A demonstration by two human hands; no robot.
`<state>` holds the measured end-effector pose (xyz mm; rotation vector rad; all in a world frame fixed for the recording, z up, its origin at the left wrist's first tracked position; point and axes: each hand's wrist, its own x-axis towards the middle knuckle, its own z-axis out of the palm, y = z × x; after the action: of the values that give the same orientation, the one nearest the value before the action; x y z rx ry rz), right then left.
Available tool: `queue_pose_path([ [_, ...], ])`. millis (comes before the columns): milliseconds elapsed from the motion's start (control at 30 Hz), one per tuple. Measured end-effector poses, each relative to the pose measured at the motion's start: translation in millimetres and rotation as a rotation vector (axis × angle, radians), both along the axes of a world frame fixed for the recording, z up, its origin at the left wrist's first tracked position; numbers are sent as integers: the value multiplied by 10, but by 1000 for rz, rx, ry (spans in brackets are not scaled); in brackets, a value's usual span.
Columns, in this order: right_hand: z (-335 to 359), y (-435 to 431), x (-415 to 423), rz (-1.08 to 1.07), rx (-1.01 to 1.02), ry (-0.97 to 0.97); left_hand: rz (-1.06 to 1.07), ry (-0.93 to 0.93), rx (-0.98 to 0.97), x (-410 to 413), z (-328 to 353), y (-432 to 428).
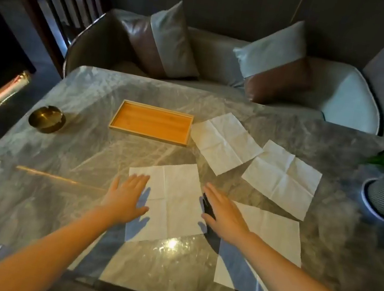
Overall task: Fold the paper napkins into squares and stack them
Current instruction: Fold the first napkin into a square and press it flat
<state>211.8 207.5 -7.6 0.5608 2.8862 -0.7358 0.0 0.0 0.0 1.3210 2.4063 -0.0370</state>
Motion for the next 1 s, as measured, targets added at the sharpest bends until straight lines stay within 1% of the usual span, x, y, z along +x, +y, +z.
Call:
queue_pose_path([
  [67, -84, -101, 16, -19, -30, -21, 57, -87, -82, 72, -128, -118],
  [133, -215, -230, 92, 2, -19, -69, 68, -149, -90, 171, -351, -309],
  [200, -344, -304, 199, 25, 30, -80, 71, -209, -69, 263, -490, -451],
  [267, -425, -372, 283, 5, 65, -54, 76, -213, -19, 316, -578, -565],
  [367, -498, -471, 321, -66, 47, 34, 95, -233, 76, 399, -654, -677],
  [500, -488, -482, 295, -112, 51, 91, 101, -244, 122, 452, -661, -734],
  [667, -365, -456, 214, -166, -27, 172, 108, -271, 148, 455, -591, -753],
  [767, -304, -445, 185, -257, -100, 236, 139, -321, 175, 427, -565, -784],
  [867, -285, -438, 196, -338, -184, 226, 256, -360, 287, 390, -556, -806],
  [1000, -309, -421, 225, -404, -271, 211, 360, -357, 435, 411, -536, -717],
])
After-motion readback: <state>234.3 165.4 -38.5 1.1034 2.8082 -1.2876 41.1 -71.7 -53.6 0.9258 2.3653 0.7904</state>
